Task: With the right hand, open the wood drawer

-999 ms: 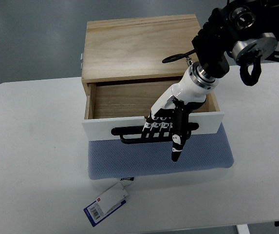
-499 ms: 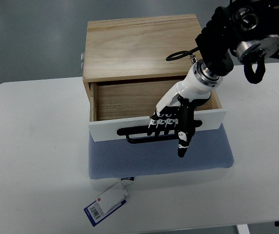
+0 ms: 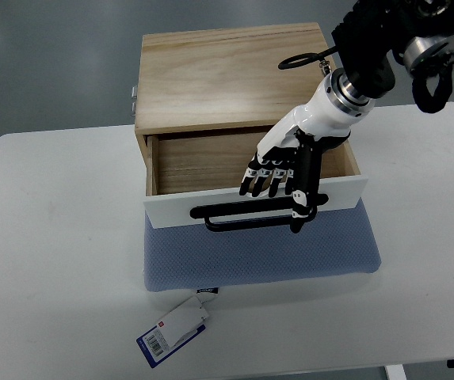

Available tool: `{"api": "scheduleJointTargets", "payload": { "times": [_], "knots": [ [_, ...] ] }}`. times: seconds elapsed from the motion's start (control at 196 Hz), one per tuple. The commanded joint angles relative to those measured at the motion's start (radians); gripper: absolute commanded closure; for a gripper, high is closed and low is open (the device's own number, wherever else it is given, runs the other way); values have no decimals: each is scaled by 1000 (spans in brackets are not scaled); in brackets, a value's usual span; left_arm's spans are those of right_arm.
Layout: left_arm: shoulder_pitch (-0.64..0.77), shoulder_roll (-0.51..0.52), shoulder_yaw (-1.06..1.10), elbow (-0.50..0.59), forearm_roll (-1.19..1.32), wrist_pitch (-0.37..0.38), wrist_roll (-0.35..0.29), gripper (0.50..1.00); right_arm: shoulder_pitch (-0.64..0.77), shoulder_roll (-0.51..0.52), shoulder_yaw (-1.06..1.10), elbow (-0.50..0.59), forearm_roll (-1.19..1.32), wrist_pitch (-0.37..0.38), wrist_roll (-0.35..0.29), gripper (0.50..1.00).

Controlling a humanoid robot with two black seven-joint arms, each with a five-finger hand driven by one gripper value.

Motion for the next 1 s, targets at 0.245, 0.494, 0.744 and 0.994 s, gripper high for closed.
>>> {"api": "scheduleJointTargets", "payload": {
  "times": [0.245, 0.494, 0.744, 0.994],
  "knots": [
    [0, 0, 0, -3, 1, 1, 0, 500, 35, -141, 127, -91, 11, 0, 7, 556],
    [0, 0, 0, -8, 3, 0, 0, 500, -149, -232, 365, -341, 16, 0, 161, 556],
    [0, 0, 0, -12, 5, 0, 0, 500, -551, -169, 808, -591, 17, -189, 340, 556],
    [0, 0, -1, -14, 6, 0, 0, 500, -899, 77, 1299, -882, 17, -243, 490, 556]
  ]
}}
